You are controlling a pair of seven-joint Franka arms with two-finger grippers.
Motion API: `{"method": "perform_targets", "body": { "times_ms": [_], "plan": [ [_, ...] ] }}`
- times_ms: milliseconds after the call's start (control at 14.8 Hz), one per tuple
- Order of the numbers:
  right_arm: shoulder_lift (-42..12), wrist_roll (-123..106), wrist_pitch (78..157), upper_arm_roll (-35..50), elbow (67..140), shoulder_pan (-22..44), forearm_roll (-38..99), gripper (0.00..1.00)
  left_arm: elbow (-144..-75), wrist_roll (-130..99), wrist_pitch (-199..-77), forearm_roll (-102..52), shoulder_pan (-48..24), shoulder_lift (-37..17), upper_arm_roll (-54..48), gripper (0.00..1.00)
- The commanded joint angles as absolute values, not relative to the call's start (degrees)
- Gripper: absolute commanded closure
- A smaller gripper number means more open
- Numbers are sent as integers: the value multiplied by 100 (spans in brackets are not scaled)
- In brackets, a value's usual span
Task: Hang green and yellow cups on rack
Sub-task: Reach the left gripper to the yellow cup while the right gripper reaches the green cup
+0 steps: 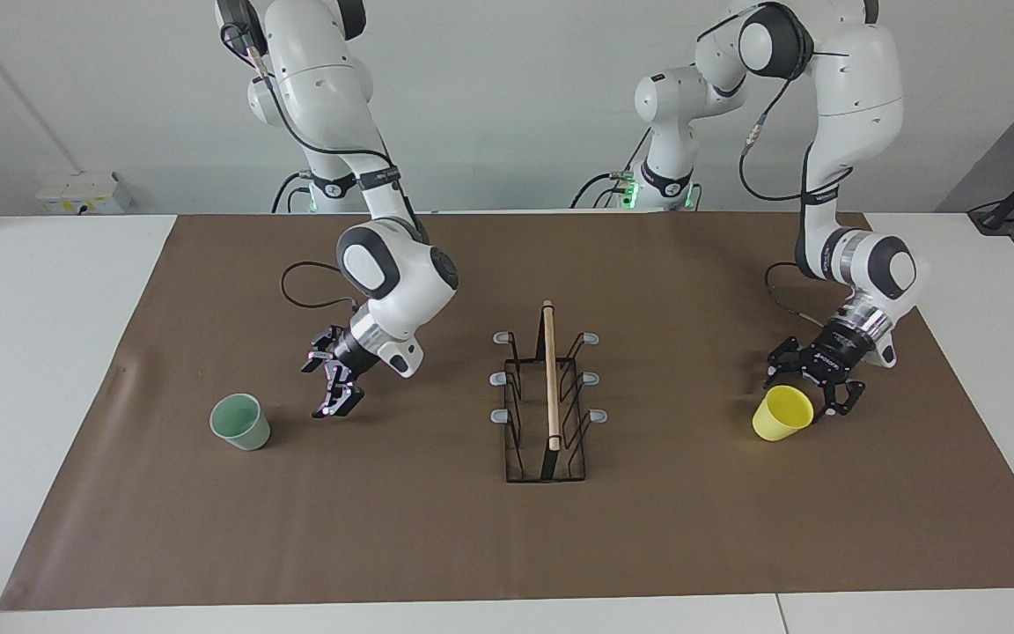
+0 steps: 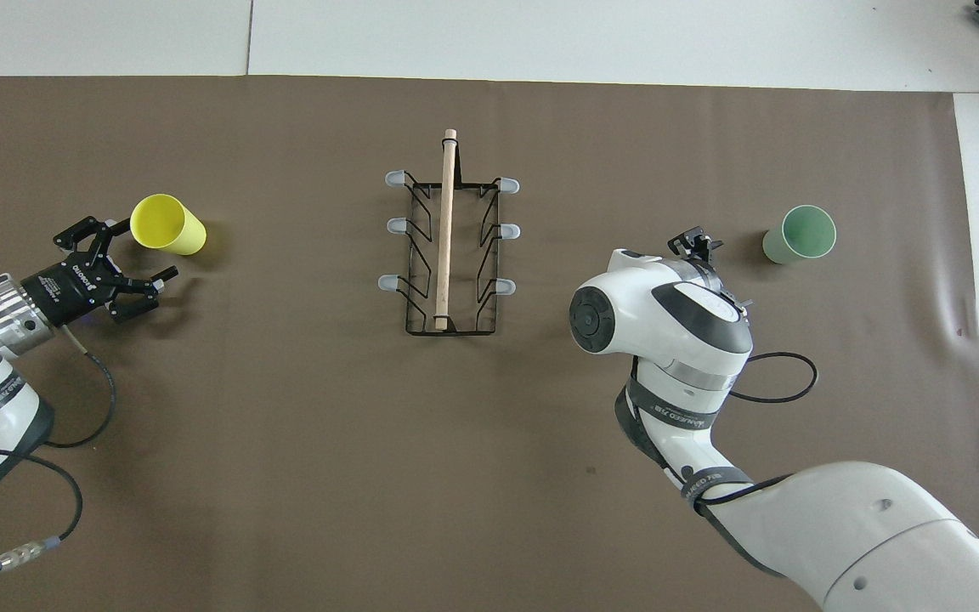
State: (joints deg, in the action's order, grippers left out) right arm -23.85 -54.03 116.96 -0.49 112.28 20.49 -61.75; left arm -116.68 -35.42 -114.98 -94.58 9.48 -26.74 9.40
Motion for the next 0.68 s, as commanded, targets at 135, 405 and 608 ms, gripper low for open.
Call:
{"method": "perform_targets", "body": {
  "times_ms": [135,405,608],
  "plan": [
    [-2312,-5240,11952,-35,11460,1715,-6810,0,-11690,-3279,-11847,-9861,949,-2751,704,0],
    [-2311,-4396,12155,-35,11593,1494,-7365,0,-11672,-3112,-12049,-10098,967,-2777,519,0],
    [-2312,-4123,12269,-35,11654,1337,-7637,0,-11619,-3103,-12129,-10177,967,-2830,457,0]
  ]
}}
